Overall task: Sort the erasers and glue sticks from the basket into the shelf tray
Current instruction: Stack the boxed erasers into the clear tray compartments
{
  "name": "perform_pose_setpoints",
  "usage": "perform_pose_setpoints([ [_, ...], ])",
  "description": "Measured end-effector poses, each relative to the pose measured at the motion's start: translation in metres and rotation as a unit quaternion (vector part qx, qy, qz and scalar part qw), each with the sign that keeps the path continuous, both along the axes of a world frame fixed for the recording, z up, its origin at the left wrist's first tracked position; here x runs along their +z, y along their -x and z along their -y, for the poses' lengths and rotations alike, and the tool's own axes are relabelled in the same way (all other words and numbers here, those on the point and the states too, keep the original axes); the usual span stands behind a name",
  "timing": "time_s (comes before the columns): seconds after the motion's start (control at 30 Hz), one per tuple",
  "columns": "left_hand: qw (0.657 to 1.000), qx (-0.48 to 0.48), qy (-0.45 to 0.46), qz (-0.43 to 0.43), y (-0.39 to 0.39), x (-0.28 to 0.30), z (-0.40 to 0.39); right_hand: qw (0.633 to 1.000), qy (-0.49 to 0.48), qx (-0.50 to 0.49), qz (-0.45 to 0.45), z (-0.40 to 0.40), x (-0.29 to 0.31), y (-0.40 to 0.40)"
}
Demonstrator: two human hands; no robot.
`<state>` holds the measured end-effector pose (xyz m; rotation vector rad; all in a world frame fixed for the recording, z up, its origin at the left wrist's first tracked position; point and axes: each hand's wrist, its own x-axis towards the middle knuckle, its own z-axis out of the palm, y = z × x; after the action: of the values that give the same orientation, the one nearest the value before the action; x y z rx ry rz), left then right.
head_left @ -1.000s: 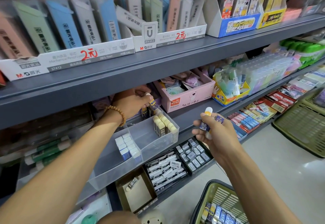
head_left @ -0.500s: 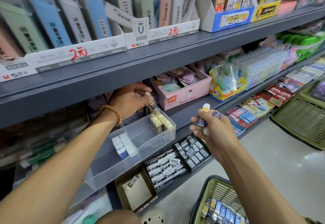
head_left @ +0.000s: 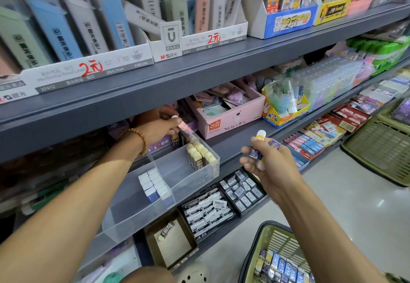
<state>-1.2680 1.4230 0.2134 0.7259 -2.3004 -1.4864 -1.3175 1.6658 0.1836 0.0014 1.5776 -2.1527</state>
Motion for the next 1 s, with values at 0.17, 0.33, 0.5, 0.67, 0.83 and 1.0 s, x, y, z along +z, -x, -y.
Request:
perform_pose_setpoints([
  [0.17, 1.0, 0.003, 0.024, 0.011, 0.003, -0.003, 0.002, 1.0, 0.003, 0.003, 0.004, 0.0, -0.002, 0.001],
  [0.33, 0.976, -0.03, 0.214, 0.03, 0.004, -0.002, -0.01, 1.0, 0.004, -0.001, 0.009, 0.001, -0.003, 0.003],
  [0.5, 0.987, -0.035, 0.152, 0.027, 0.004, -0.007, -0.017, 1.0, 0.001, 0.012, -0.004, 0.002, -0.003, 0.001],
  [0.67, 0.99, -0.047, 0.123, 0.049, 0.003, -0.012, -0.019, 0.998, -0.026, 0.036, -0.033, 0.001, -0.006, 0.001],
  [0.83, 0.993, -0.042, 0.105, 0.045, 0.005, -0.017, -0.014, 0.995, -0.042, 0.07, -0.059, 0.002, -0.006, -0.001],
  [1.0, 0.981, -0.023, 0.188, 0.028, 0.001, -0.011, -0.022, 0.984, -0.071, 0.111, -0.122, 0.005, -0.002, -0.007],
])
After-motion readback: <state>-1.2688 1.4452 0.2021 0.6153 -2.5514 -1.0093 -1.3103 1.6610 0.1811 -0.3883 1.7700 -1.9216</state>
